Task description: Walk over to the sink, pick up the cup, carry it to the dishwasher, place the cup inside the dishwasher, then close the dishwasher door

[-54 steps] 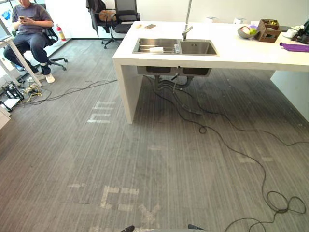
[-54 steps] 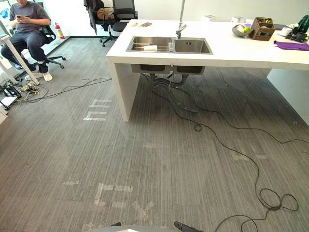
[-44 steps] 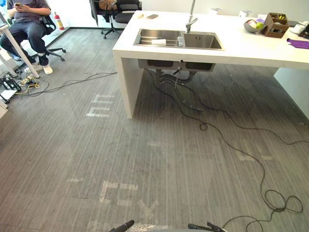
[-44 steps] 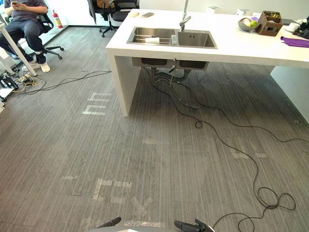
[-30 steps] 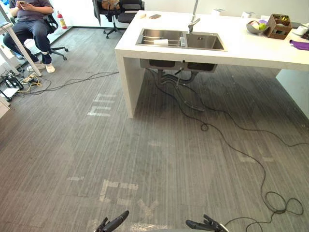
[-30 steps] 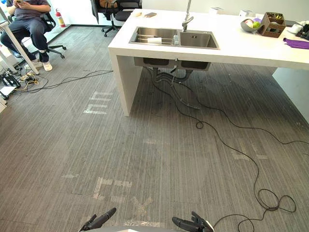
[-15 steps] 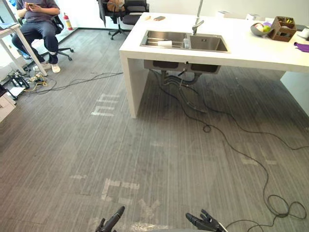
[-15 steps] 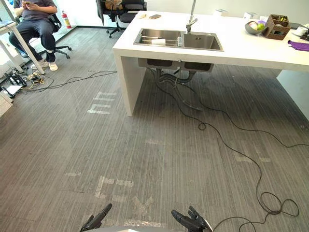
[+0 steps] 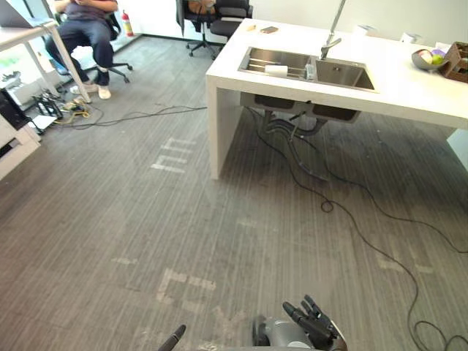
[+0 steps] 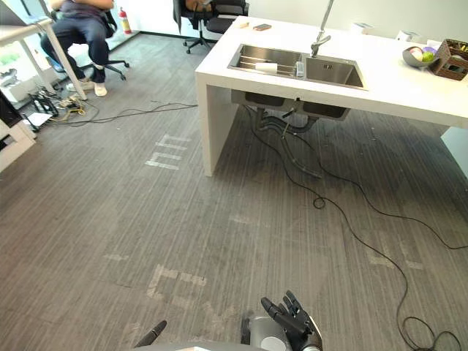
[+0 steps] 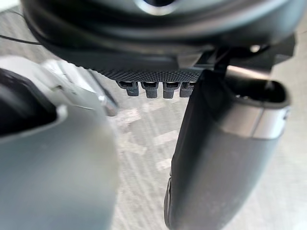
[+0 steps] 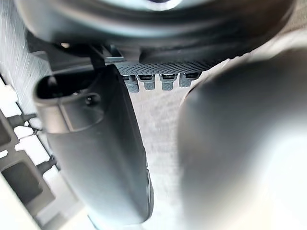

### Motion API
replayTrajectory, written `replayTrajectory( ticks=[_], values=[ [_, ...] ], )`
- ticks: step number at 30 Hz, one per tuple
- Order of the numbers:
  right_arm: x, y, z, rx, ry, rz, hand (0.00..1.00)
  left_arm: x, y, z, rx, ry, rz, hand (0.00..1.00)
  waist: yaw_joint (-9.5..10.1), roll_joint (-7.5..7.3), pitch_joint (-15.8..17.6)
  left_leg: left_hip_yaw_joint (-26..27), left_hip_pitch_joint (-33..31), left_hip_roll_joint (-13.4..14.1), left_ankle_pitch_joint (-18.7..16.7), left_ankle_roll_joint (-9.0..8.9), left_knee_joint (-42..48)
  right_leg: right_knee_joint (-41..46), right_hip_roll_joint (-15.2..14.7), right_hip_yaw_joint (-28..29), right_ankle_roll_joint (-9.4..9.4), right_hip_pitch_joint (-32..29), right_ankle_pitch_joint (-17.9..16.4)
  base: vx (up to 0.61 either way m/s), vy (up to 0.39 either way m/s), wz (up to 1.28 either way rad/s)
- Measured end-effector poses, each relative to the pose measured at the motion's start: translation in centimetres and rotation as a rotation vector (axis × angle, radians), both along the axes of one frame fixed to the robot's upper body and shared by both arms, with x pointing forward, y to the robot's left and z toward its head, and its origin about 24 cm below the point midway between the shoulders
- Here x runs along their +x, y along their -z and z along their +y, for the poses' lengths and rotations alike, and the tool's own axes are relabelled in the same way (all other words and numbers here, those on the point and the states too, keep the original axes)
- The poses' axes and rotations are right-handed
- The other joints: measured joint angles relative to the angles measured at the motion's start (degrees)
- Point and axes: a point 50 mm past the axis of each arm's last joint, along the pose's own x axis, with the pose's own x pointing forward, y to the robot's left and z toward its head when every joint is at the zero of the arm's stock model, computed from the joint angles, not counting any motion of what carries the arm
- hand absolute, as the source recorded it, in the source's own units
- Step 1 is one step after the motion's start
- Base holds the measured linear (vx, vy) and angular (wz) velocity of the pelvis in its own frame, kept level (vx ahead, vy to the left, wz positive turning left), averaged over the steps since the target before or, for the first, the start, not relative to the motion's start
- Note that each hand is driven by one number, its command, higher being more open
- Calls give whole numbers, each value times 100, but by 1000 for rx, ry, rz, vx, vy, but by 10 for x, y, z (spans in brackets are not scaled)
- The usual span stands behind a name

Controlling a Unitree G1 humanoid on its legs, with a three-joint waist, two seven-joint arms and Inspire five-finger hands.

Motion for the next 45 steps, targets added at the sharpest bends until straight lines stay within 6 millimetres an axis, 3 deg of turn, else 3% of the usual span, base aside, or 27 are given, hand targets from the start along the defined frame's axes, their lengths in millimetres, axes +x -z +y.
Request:
replayTrajectory(
  ticks=[3, 4, 5, 8, 10, 11, 13, 15, 18, 19, 21, 22, 24, 25, 27, 29, 30, 31, 32, 33, 34, 35, 38, 39, 41, 42, 45],
  values=[
    [-4, -2, 1, 0, 16, -11, 100, -2, 1, -1, -49, -32, 42, 100, -75, 12, 53, -12, 448, 188, -717, -189, 296, -289, -40, -3, 8, -143, 238, 495, -192, 10],
    [-5, -4, -3, -4, 19, -21, 100, -6, 2, -7, -62, -19, 65, 100, -128, 166, -55, -26, 683, 349, -874, -238, 310, -93, -2, -144, -172, -123, 671, 618, -234, 30],
    [-5, -4, -5, -10, 33, -24, 100, -6, 2, -8, -57, 4, 71, 100, -123, 198, -115, 16, 622, 442, -817, -362, 716, 151, 16, -285, -439, -100, 771, 628, -254, 33],
    [-5, -6, -15, -28, 46, -24, 100, 3, 2, -16, -49, 53, 52, 100, -120, 429, -161, -14, 217, 698, -420, -491, 1930, 327, 214, -469, -796, 138, 279, 641, -290, 17],
    [-6, -6, -20, -36, 42, -16, 100, 6, 3, -19, -30, 86, 56, 100, -116, 569, -254, -165, -509, 856, 656, -950, 3583, 84, 463, -406, -935, 542, -40, 651, -231, -15],
    [-6, -6, -21, -39, 39, -14, 100, 8, 2, -19, -19, 100, 53, 100, -107, 572, -256, -143, -757, 924, 770, -1101, 4121, -67, 553, -378, -979, 694, -73, 748, -207, -31],
    [-4, -5, -18, -29, 34, -13, 100, 16, -1, -7, 81, 174, 19, 100, -96, 509, -200, 106, -1449, 1119, 527, -989, 5835, -766, 797, -136, -1055, 1682, -116, 637, -139, -39],
    [3, -6, -13, -15, 19, -35, 100, 28, -6, 3, 196, 273, -24, 100, -57, 375, -142, 275, -2010, 1089, 246, -947, 6044, -1167, 788, 92, -1069, 2296, -125, 501, -75, -49],
    [29, -10, -5, 5, 4, -111, 100, 69, -24, 9, 411, 432, -177, 100, 152, 146, 24, 799, -3074, 1007, -131, -616, 4954, -1605, 542, 510, -1054, 2873, -133, 435, 33, -70],
    [39, -13, -1, 10, -4, -147, 100, 90, -36, 8, 523, 512, -258, 100, 219, 4, 120, 1094, -3227, 840, -106, -617, 3993, -1658, 307, 622, -982, 3087, -197, 418, 110, -57],
    [46, -17, -3, -4, -28, -189, 100, 116, -56, -3, 664, 624, -382, 100, 237, -78, 168, 1223, -3316, 565, 219, -743, 2391, -1652, 81, 743, -844, 3212, -414, 426, 171, -44],
    [50, -20, -11, -31, -37, -208, 100, 141, -81, -18, 792, 703, -527, 100, 287, 161, 114, 1081, -3329, 519, 641, -941, 882, -1667, 115, 967, -656, 3325, -740, 549, 314, -52],
    [50, -17, -9, -33, -29, -174, 100, 164, -110, -28, 939, 758, -676, 100, 320, 216, 64, 908, -3374, 443, 1423, -840, 1146, -1510, 40, 1180, -679, 3438, -1110, 547, 368, -58],
    [49, -14, -4, -31, -37, -155, 100, 187, -148, -35, 1075, 744, -838, 100, 322, 73, 38, 902, -3543, 235, 1414, -812, 1585, -1275, -198, 1462, -557, 3359, -1274, 615, 395, -45],
    [44, -11, -3, -40, -20, -114, 100, 206, -191, -46, 1223, 695, -1031, 100, 252, 68, 24, 940, -3630, 110, 1295, -469, 1829, -950, -313, 1554, -480, 3238, -1230, 521, 302, -10],
    [24, -4, -4, -41, 16, -30, 100, 221, -253, -57, 1381, 592, -1336, 100, 149, 40, 8, 1077, -3261, -104, 1066, -38, 1818, -59, -497, 1605, -13, 3069, -901, 586, 272, -2],
    [17, -2, -4, -41, 26, -13, 100, 223, -266, -59, 1407, 573, -1401, 100, 137, 28, -2, 1121, -3075, -158, 990, -11, 1760, 279, -538, 1618, 125, 3011, -759, 517, 219, -17],
    [7, -1, -5, -39, 47, 8, 100, 224, -289, -62, 1486, 529, -1513, 100, 85, 24, -11, 1193, -2667, -233, 868, 50, 1548, 1190, -591, 1612, 667, 2703, -280, 392, 164, -24],
    [6, -1, -5, -40, 62, 4, 100, 224, -300, -62, 1525, 509, -1561, 100, 47, 18, -13, 1231, -2452, -252, 816, 55, 1401, 1712, -610, 1602, 962, 2464, 108, 449, 186, -42],
    [4, -1, -5, -38, 76, 1, 100, 223, -319, -65, 1586, 486, -1652, 100, -2, -16, -29, 1306, -1986, -300, 745, 67, 1028, 2820, -728, 1496, 1033, 1917, 1065, 333, 134, -51],
    [2, -1, -4, -33, 71, -4, 100, 223, -329, -66, 1623, 480, -1705, 100, -22, -58, -42, 1413, -1637, -331, 695, 40, 820, 3700, -870, 1298, 823, 1432, 984, 487, 148, -67],
    [4, -4, -7, -44, 59, -37, 100, 222, -337, -67, 1661, 476, -1736, 100, -162, -14, -80, 1516, -1129, -289, 593, 20, 553, 4400, -1013, 872, 330, 808, 548, 398, 88, -49],
    [10, -8, -6, -54, 47, -84, 100, 225, -340, -74, 1664, 529, -1768, 100, -348, 47, -152, 1559, -565, -67, 549, -49, 175, 3585, -1009, 281, 124, 90, -273, 418, -6, -18],
    [12, -9, -3, -49, 46, -97, 100, 227, -341, -78, 1659, 567, -1778, 100, -382, 78, -160, 1552, -476, 100, 458, -201, 149, 2468, -909, 149, 102, -82, -321, 469, -178, 1],
    [7, -7, 2, -34, 42, -86, 100, 232, -337, -76, 1630, 638, -1762, 100, -404, -9, -213, 1523, -301, 259, 272, -501, 177, 618, -694, 296, 100, -51, 21, 349, -183, 11],
    [-5, -5, 9, -14, 34, -54, 100, 235, -333, -72, 1602, 685, -1733, 100, -404, -239, -334, 1440, -160, 216, 91, -701, 237, -38, -687, 594, 72, 27, 1041, 421, -296, 20],
    [-10, -5, -5, -46, 4, -20, 100, 239, -314, -82, 1465, 761, -1668, 100, -382, 149, -315, 1273, -84, 686, -26, -792, 600, -216, -346, 427, 50, 461, 795, 404, -292, 25]
  ],
)
